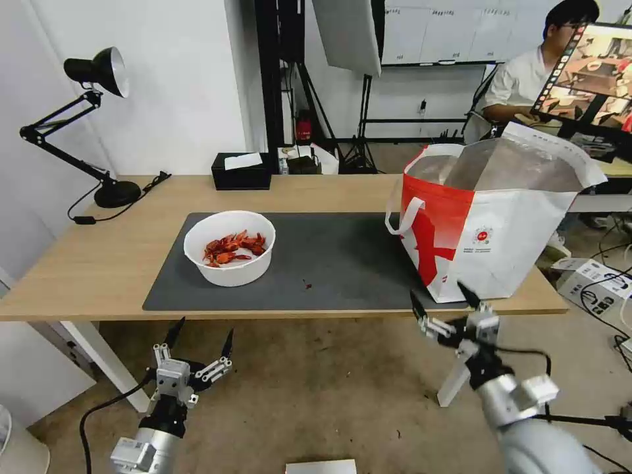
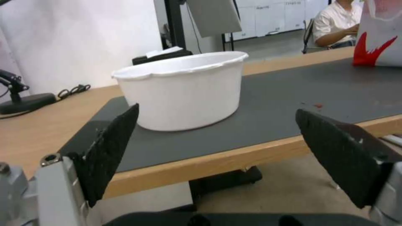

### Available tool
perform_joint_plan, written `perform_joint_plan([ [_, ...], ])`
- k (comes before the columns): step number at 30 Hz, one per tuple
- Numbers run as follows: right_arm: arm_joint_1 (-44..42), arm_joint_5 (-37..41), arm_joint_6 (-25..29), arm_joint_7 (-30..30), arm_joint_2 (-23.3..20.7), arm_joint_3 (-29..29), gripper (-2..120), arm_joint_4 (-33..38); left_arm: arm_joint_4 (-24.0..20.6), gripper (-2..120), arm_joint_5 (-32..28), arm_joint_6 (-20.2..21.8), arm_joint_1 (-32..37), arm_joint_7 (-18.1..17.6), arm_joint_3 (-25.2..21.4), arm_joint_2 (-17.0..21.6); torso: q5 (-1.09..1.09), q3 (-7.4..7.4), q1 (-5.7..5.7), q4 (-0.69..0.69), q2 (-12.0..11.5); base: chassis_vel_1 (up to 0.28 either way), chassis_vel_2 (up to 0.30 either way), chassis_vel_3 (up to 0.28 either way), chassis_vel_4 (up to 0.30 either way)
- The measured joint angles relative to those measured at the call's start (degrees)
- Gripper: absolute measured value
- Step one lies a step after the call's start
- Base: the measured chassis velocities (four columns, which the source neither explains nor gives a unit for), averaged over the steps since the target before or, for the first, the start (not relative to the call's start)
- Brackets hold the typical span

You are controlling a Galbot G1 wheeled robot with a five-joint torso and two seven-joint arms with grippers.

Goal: Pick up the trash from the table and place it into the takeout bag.

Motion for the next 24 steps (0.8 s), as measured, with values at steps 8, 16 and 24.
perform_joint_plan([
  [8,-0.63,-4.48,-0.62,2.14,2.5,-1.72,100,-1.14,0.02,100,0.1,-0.12,0.44,0.0,-0.06,-0.25,0.0,0.0,0.0,0.0,0.0,0.0,0.0,0.0,0.0],
  [16,-0.44,-4.39,-0.81,2.24,2.44,-1.84,100,-1.14,-0.71,100,-4.49,2.16,-3.17,-0.79,-1.51,3.57,-0.01,0.0,0.0,0.01,0.0,0.0,0.0,0.0,0.0],
  [24,-0.32,-4.25,-0.87,2.25,2.36,-1.86,100,-1.1,-2.36,100,-16.16,9.83,-11.16,-3.46,-5.0,13.24,-0.01,0.01,0.01,-0.02,0.0,0.0,0.0,0.0,0.0],
])
